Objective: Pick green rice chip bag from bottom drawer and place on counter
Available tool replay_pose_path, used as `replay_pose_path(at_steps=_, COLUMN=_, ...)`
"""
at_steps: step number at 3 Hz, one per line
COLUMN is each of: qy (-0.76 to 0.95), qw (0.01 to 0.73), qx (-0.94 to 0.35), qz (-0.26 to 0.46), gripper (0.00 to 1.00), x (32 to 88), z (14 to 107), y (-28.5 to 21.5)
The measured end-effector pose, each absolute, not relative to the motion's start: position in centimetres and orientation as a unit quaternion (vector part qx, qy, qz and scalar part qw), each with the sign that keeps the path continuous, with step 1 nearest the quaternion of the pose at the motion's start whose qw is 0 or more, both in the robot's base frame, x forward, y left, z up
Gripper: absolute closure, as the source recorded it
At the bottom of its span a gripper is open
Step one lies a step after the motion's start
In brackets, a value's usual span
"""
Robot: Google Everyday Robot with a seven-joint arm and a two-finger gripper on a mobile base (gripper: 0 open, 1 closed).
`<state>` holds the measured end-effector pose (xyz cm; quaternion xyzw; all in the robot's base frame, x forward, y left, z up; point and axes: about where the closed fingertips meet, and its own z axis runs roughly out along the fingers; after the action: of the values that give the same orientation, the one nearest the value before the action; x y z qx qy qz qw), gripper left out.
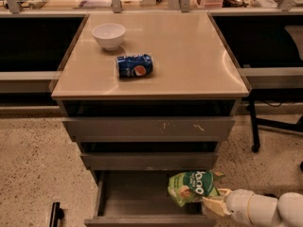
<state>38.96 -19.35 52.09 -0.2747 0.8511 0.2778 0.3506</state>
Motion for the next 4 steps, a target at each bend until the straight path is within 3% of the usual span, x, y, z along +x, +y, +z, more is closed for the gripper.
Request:
replay_pose_path(at_steps=2, qy=0.854, qw=0.345, qx=-0.283, qz=0.267, gripper=1.00, x=39.9, z=53.1, y=-19.8)
replay_pose_path(at_steps=4, qy=0.842, qw=0.343, qx=-0.356, qz=0.216, gripper=1.00, x=45.6, z=62.0, y=-21.5)
